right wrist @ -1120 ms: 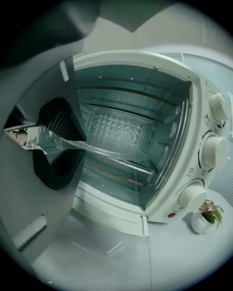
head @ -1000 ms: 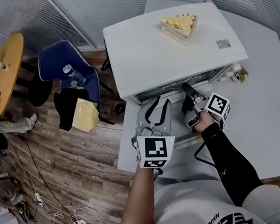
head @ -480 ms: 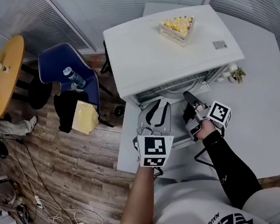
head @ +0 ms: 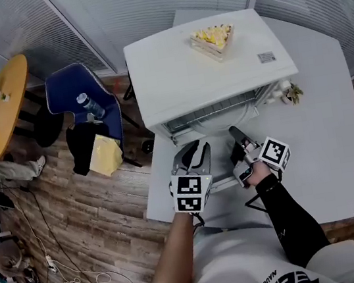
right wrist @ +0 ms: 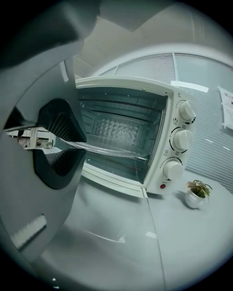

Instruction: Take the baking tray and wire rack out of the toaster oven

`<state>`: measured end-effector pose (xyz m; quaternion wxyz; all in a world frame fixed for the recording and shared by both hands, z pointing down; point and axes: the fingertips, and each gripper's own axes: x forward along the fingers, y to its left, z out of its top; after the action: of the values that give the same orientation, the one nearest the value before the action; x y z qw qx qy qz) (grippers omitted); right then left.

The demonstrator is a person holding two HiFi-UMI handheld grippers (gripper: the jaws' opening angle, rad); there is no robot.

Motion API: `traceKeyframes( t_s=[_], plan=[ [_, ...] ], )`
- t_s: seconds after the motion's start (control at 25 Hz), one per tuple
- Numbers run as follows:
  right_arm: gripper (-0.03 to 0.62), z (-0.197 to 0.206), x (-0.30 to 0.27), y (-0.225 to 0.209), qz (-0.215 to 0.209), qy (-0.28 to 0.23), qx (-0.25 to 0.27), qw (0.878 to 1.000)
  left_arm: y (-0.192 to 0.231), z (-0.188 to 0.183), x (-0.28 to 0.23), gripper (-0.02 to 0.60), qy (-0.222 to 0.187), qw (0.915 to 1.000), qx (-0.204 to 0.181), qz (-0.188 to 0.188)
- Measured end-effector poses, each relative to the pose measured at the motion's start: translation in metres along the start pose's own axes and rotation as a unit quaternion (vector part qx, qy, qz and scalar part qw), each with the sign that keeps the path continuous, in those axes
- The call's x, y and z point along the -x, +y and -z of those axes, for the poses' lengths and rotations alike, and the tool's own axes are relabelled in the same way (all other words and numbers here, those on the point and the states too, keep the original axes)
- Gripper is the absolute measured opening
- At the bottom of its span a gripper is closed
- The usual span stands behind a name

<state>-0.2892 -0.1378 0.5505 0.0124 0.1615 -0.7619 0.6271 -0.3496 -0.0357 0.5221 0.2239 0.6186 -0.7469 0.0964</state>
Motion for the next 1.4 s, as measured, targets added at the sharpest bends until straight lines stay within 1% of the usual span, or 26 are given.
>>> traceKeyframes(
  t_s=[0.08,0.12,0.16,0.2,0.24,0.32,0.4,0.44,0.56,0.6,0.72,0.76,0.8,0.96,1.08,1.24,1.32,1.4],
  plan=[
    [0.043,-0.002,0.001,0.001,0.005,0.002,0.02,1.0,0.003,0.008,-0.003,0.15,0.006,0.9991,0.041,0.004],
    [0.043,-0.004,0.002,0.001,0.007,0.0,0.026,1.0,0.003,0.011,-0.005,0.15,0.007,0.9975,0.07,0.009],
    [0.044,-0.007,0.003,0.0,0.011,-0.003,0.026,1.0,0.003,0.013,-0.007,0.152,0.007,0.9942,0.106,0.018],
    [0.046,-0.01,0.004,-0.001,0.015,-0.007,0.023,1.0,0.002,0.015,-0.009,0.163,0.005,0.9888,0.146,0.029],
    [0.046,-0.012,0.006,-0.003,0.019,-0.01,0.02,1.0,0.0,0.016,-0.011,0.18,0.003,0.9813,0.188,0.042],
    [0.051,-0.018,0.007,-0.004,0.016,-0.015,0.018,1.0,-0.001,0.017,-0.015,0.202,-0.005,0.9623,0.264,0.064],
    [0.051,-0.023,0.008,-0.005,0.01,-0.019,0.016,1.0,-0.002,0.016,-0.019,0.209,-0.016,0.944,0.32,0.077],
    [0.051,-0.026,0.008,-0.005,0.009,-0.021,0.016,1.0,-0.002,0.015,-0.022,0.209,-0.021,0.9366,0.34,0.082],
    [0.051,-0.034,0.005,-0.004,-0.002,-0.022,0.018,1.0,-0.003,0.014,-0.03,0.218,-0.031,0.9183,0.383,0.096],
    [0.051,-0.036,0.004,-0.003,-0.004,-0.021,0.019,1.0,-0.004,0.013,-0.033,0.218,-0.035,0.9102,0.4,0.101],
    [0.051,-0.042,0.0,-0.005,-0.006,-0.02,0.021,1.0,-0.006,0.013,-0.044,0.218,-0.047,0.8771,0.463,0.118],
    [0.052,-0.044,-0.001,-0.006,-0.007,-0.019,0.02,1.0,-0.005,0.013,-0.047,0.218,-0.051,0.8682,0.479,0.119],
    [0.051,-0.046,-0.002,-0.007,-0.006,-0.018,0.019,1.0,-0.003,0.013,-0.051,0.218,-0.054,0.861,0.491,0.119],
    [0.052,-0.053,-0.008,-0.011,0.004,-0.015,0.02,1.0,0.003,0.008,-0.066,0.218,-0.069,0.8379,0.528,0.121],
    [0.052,-0.057,-0.015,-0.008,-0.015,-0.012,0.016,1.0,0.008,0.002,-0.075,0.218,-0.082,0.8258,0.545,0.121],
    [0.054,-0.061,-0.019,-0.012,-0.01,-0.008,0.004,1.0,0.017,-0.003,-0.084,0.213,-0.094,0.8125,0.564,0.113],
    [0.054,-0.062,-0.019,-0.015,-0.013,-0.007,-0.002,1.0,0.02,-0.003,-0.086,0.129,-0.099,0.8046,0.575,0.113],
    [0.054,-0.062,-0.019,-0.015,-0.024,-0.007,-0.013,1.0,0.02,-0.003,-0.085,0.121,-0.105,0.796,0.584,0.119]
  ],
)
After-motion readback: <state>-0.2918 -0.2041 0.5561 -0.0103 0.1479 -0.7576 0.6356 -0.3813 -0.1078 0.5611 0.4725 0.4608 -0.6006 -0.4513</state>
